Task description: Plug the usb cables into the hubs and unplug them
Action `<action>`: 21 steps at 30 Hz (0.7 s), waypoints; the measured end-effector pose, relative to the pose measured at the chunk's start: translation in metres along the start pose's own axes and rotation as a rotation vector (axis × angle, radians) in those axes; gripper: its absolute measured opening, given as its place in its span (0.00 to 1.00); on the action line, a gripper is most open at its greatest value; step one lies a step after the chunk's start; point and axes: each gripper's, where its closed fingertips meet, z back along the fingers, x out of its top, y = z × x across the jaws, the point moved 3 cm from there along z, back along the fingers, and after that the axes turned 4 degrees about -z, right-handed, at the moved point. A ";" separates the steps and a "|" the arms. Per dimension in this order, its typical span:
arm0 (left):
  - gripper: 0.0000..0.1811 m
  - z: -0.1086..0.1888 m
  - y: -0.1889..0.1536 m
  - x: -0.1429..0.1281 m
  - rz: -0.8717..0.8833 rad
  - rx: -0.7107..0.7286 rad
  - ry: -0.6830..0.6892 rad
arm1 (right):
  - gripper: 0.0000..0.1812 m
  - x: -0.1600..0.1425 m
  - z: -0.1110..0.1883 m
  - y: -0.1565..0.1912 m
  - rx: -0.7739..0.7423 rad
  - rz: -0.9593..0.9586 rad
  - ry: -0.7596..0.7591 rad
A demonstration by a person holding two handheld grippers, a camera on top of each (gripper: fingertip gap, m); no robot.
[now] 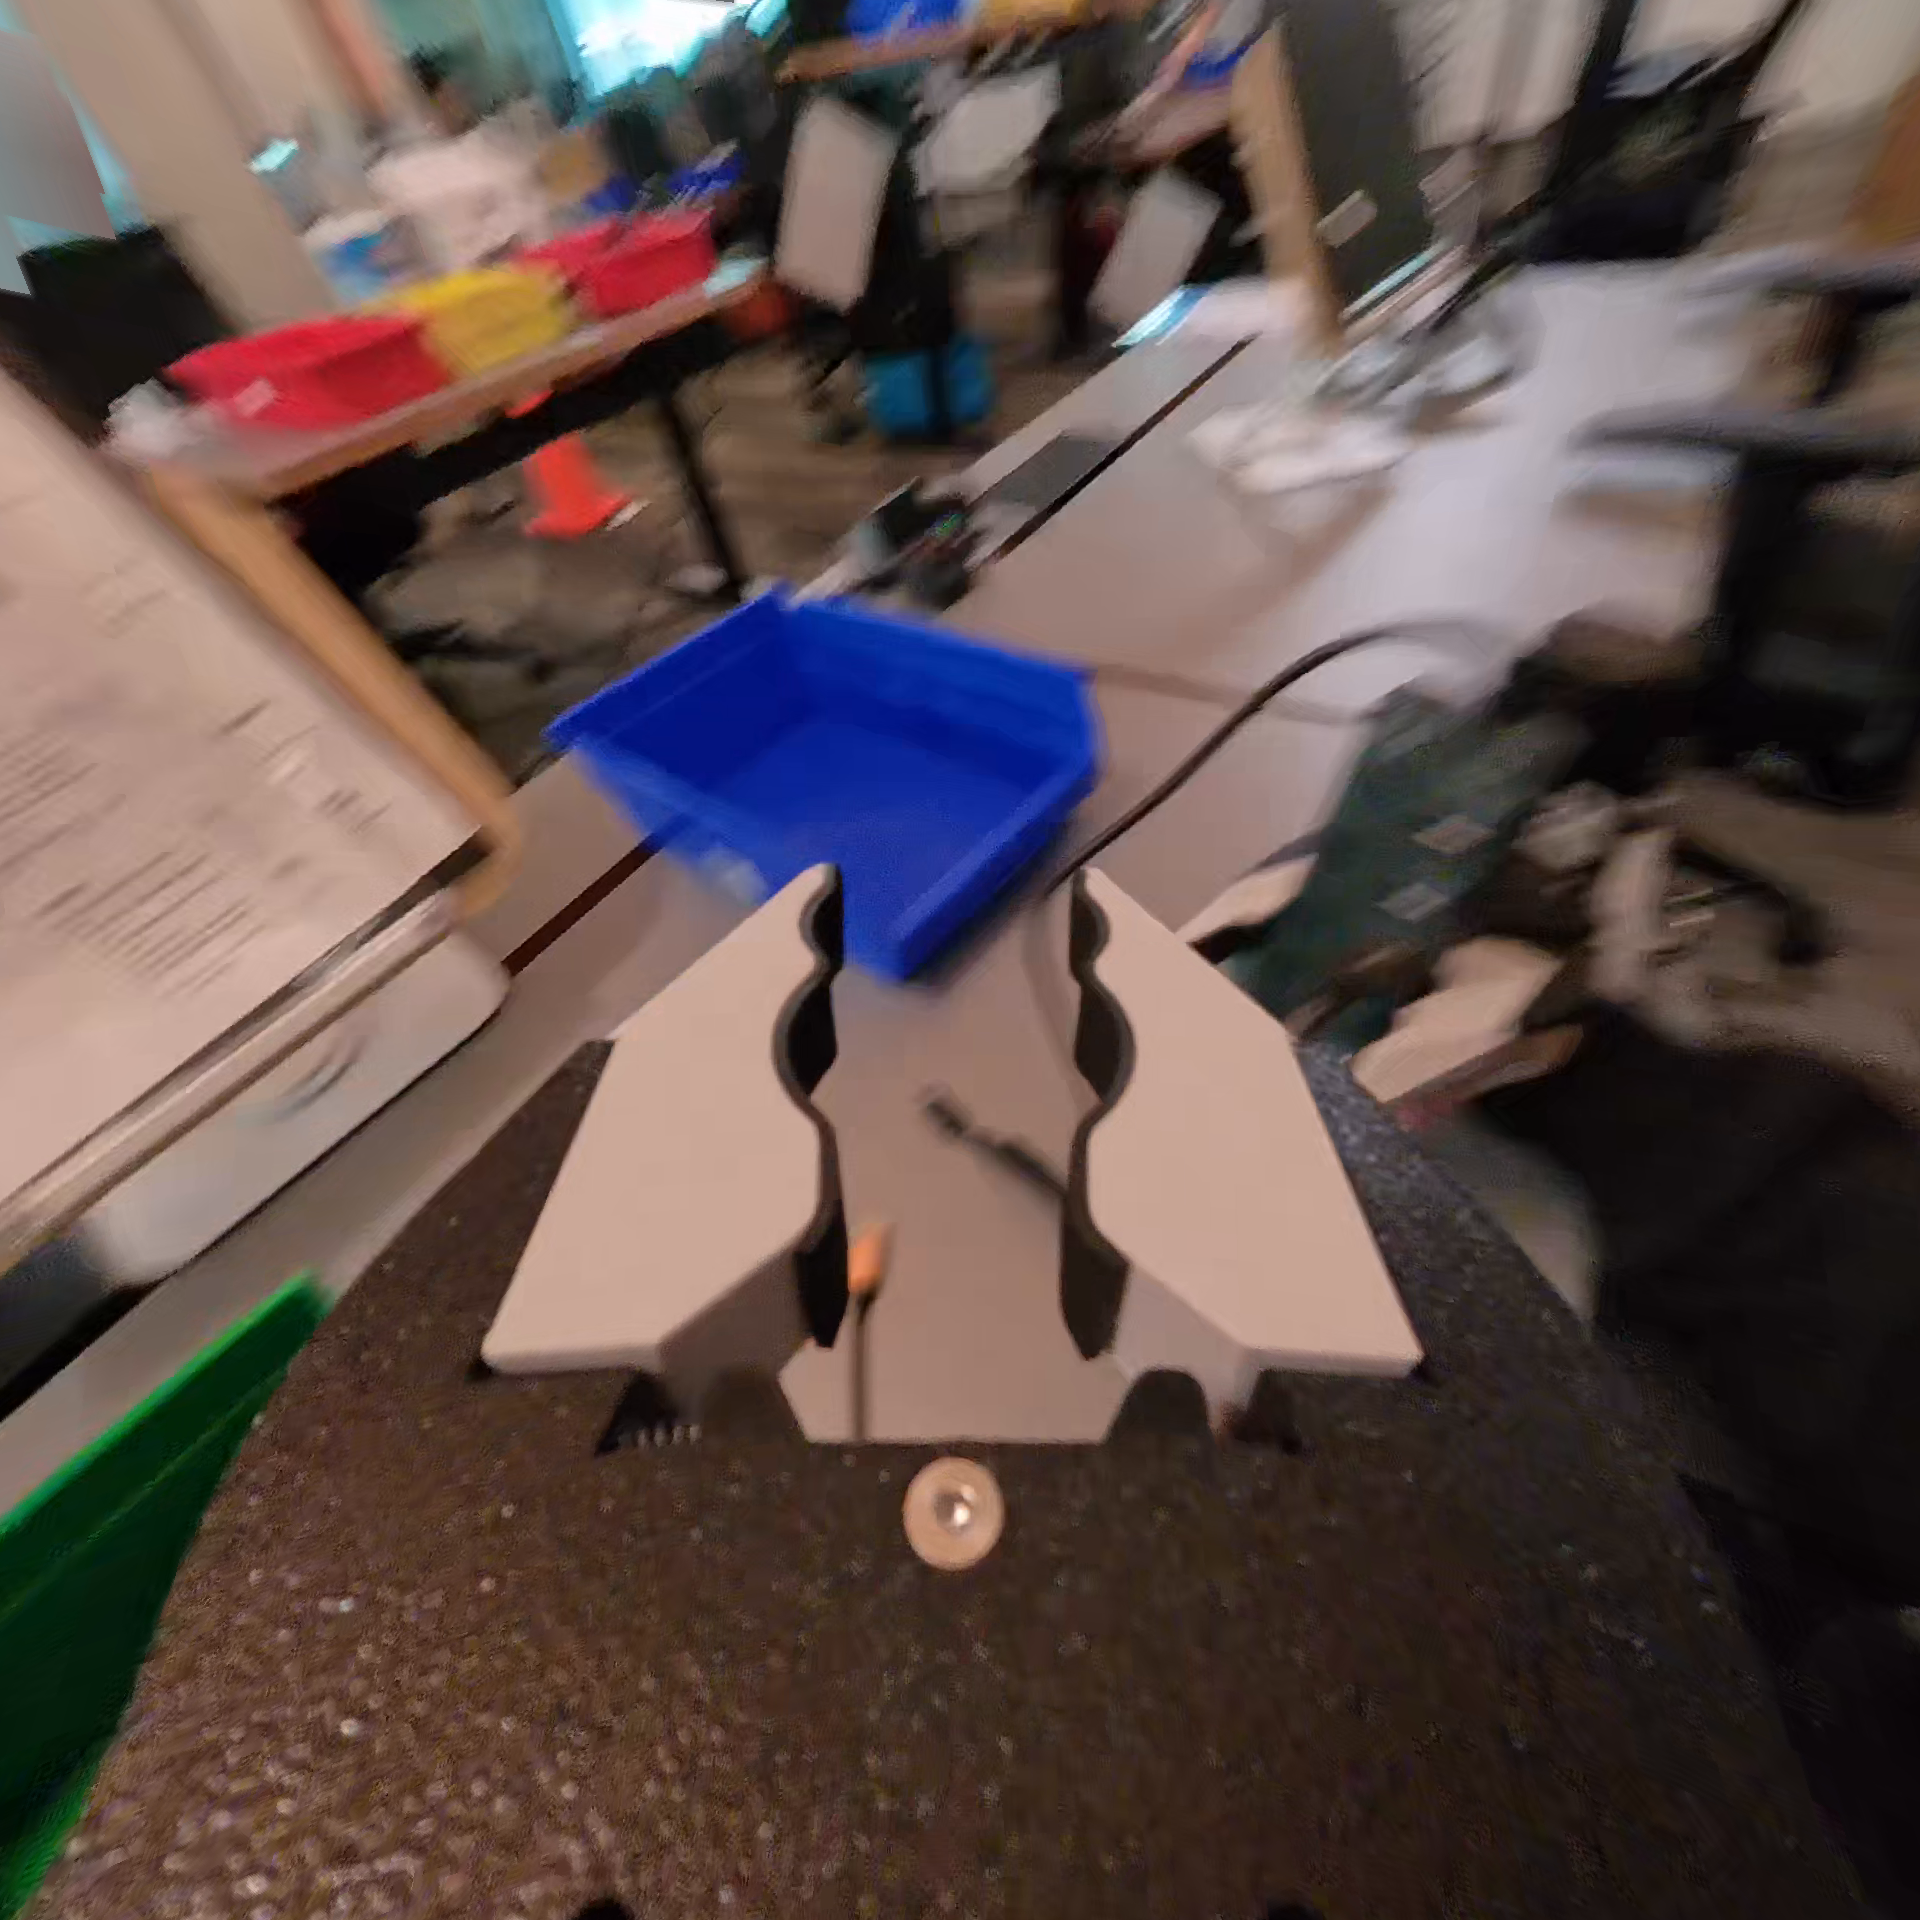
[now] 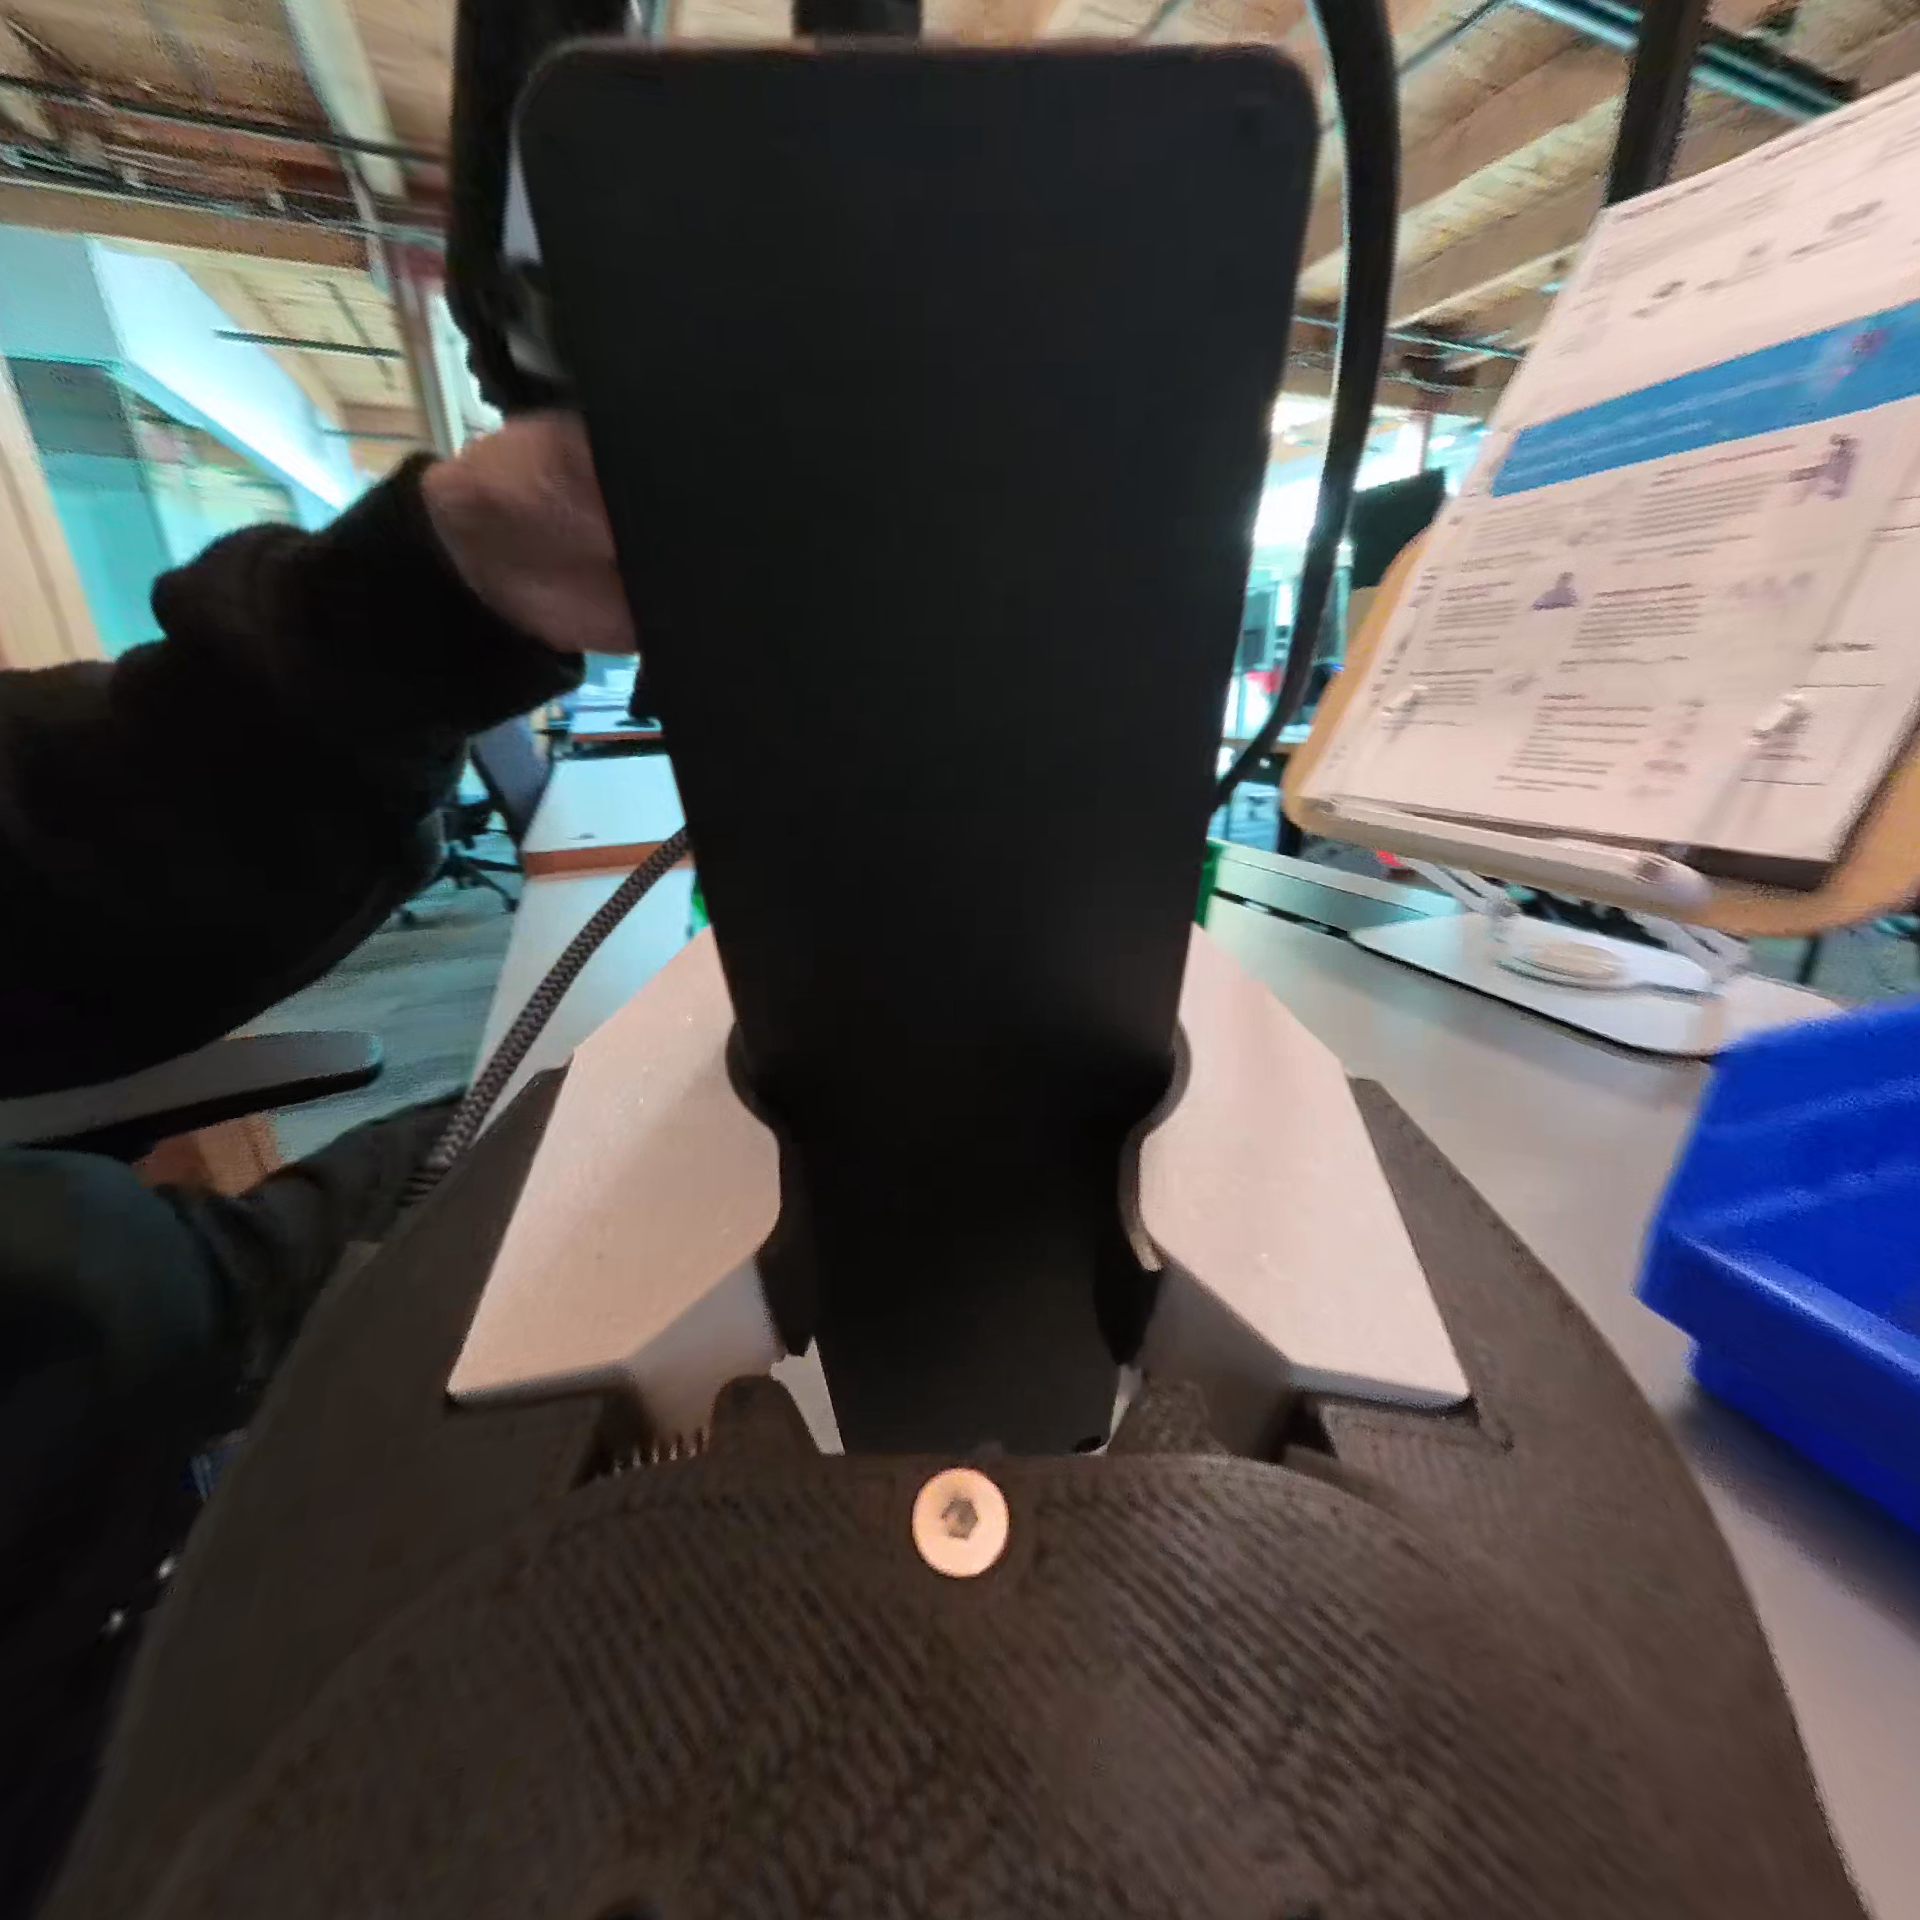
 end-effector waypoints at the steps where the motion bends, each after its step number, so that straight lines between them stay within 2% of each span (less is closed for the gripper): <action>1: 0.23 -0.007 0.016 -0.024 -0.012 0.061 0.083 | 0.36 -0.001 0.008 -0.007 -0.028 0.002 -0.001; 3: 0.20 -0.025 0.029 -0.088 -0.043 0.090 0.333 | 0.36 -0.005 0.019 -0.014 -0.051 -0.005 -0.012; 5: 0.20 -0.041 0.020 -0.144 -0.099 0.051 0.545 | 0.36 -0.008 0.022 -0.019 -0.072 -0.005 -0.009; 8: 0.20 -0.056 0.026 -0.195 -0.199 0.128 0.725 | 0.36 -0.012 0.017 -0.019 -0.055 -0.004 0.004; 14: 0.15 -0.071 0.035 -0.239 -0.088 0.120 0.806 | 0.36 -0.020 0.011 -0.019 -0.022 -0.022 0.049; 16: 0.12 -0.074 0.036 -0.241 -0.076 0.104 0.772 | 0.36 -0.022 0.008 -0.018 -0.007 -0.037 0.057; 18: 0.02 -0.075 0.034 -0.244 -0.080 0.082 0.763 | 0.36 -0.024 0.005 -0.018 0.004 -0.048 0.068; 21: 0.01 -0.075 0.034 -0.245 -0.035 0.089 0.751 | 0.36 -0.026 0.000 -0.015 0.023 -0.052 0.083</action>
